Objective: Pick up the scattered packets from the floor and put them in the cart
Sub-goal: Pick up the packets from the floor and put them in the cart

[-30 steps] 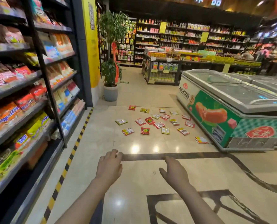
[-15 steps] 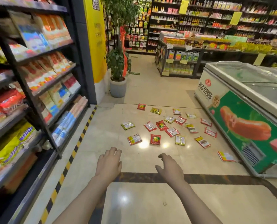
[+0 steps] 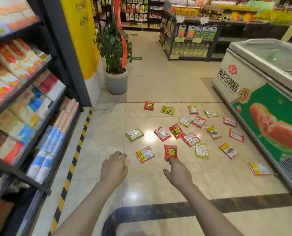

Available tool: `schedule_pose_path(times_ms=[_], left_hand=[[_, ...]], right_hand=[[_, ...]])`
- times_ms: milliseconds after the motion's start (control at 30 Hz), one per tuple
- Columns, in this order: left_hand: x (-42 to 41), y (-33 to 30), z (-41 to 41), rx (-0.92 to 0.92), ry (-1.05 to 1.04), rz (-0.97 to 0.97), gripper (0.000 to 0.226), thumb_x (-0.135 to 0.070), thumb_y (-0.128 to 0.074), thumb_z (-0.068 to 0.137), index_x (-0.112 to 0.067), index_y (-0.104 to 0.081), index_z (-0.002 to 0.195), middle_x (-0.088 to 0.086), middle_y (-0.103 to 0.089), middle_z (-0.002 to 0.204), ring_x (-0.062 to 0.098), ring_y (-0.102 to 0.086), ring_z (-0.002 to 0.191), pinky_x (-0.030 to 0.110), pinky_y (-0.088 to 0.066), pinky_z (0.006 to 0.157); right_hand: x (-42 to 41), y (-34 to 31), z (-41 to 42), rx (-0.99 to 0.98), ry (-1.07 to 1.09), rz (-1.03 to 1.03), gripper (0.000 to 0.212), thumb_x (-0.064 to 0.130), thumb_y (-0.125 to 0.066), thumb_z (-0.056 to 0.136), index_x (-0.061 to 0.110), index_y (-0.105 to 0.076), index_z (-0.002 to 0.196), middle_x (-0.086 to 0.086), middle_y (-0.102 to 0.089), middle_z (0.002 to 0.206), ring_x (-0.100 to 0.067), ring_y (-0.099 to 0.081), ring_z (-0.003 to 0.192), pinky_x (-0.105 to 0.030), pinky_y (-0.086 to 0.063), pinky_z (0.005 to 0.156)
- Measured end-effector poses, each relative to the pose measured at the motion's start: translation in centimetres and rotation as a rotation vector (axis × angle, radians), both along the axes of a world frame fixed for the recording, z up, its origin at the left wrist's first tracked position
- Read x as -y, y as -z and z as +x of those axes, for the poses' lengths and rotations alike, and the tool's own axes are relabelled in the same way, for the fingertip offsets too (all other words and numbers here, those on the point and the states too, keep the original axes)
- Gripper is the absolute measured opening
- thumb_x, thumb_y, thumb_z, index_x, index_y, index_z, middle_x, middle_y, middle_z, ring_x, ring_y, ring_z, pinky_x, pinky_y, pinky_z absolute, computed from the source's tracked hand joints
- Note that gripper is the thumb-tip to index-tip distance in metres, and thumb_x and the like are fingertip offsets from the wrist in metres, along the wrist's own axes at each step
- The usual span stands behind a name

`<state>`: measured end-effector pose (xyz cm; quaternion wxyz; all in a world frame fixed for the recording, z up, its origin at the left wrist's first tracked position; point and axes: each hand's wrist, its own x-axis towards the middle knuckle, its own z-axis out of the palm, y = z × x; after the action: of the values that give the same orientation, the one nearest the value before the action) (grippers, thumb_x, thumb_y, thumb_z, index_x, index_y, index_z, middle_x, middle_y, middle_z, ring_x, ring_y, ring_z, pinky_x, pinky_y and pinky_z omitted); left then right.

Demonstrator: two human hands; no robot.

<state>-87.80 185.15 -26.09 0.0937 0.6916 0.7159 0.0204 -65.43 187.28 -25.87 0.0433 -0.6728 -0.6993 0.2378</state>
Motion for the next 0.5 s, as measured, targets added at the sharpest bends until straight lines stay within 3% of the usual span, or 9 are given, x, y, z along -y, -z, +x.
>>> schedule_pose_path(times_ms=[100, 500], left_hand=[[-6.7, 1.8, -1.8, 0.008, 0.001, -0.024, 0.043, -0.027, -0.042, 0.095, -0.017, -0.04, 0.137, 0.003, -0.041, 0.138, 0.022, -0.044, 0.122, 0.031, -0.04, 0.088], [-36.8, 12.1, -6.0, 0.062, -0.036, -0.19, 0.042, -0.024, -0.049, 0.092, -0.013, -0.047, 0.133, 0.008, -0.046, 0.131, 0.029, -0.049, 0.118, 0.036, -0.044, 0.088]], right_hand=[[-6.8, 1.9, -1.9, 0.009, -0.003, -0.037, 0.042, 0.028, -0.053, 0.091, 0.017, -0.043, 0.13, -0.005, -0.052, 0.131, -0.023, -0.051, 0.119, -0.031, -0.046, 0.086], [-35.2, 13.3, -6.5, 0.035, 0.042, -0.196, 0.043, 0.029, -0.054, 0.091, 0.019, -0.043, 0.131, -0.005, -0.055, 0.126, -0.023, -0.054, 0.117, -0.031, -0.045, 0.087]])
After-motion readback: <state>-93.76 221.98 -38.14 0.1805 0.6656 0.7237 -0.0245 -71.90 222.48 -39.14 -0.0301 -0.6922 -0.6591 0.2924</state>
